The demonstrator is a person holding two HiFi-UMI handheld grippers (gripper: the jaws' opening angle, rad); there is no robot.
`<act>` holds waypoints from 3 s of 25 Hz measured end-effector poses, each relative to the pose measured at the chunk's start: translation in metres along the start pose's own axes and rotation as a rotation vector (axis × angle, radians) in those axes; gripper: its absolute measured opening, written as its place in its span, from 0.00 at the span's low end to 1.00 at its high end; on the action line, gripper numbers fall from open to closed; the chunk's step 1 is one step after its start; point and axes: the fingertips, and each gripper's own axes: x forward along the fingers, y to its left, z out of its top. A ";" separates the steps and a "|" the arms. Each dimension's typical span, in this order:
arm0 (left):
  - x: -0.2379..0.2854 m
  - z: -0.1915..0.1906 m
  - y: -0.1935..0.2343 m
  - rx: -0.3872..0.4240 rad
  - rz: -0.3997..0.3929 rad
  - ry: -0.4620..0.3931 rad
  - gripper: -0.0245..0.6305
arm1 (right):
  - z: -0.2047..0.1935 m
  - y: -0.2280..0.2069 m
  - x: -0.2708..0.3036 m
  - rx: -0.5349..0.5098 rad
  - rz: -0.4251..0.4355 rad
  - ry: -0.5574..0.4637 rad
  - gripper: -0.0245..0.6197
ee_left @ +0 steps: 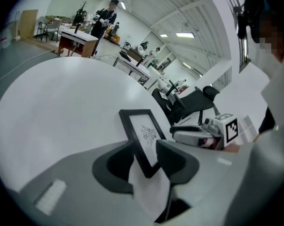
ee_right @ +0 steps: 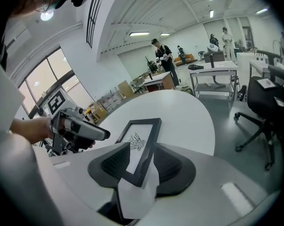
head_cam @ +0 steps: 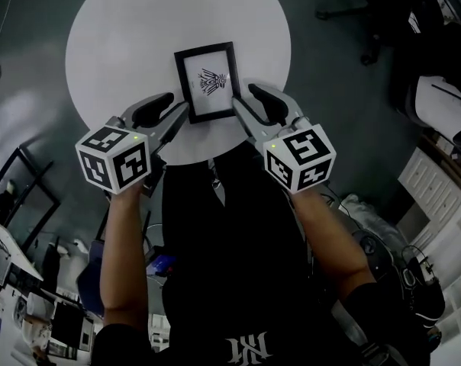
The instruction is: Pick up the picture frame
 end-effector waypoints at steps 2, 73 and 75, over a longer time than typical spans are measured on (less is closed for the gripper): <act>0.005 -0.006 0.009 -0.008 0.026 0.012 0.26 | -0.004 -0.002 0.008 -0.009 -0.011 0.010 0.30; -0.199 0.242 -0.159 0.313 0.278 -0.482 0.23 | 0.296 0.111 -0.155 -0.376 -0.110 -0.407 0.15; -0.216 0.255 -0.176 0.342 0.280 -0.518 0.23 | 0.316 0.121 -0.173 -0.401 -0.111 -0.448 0.15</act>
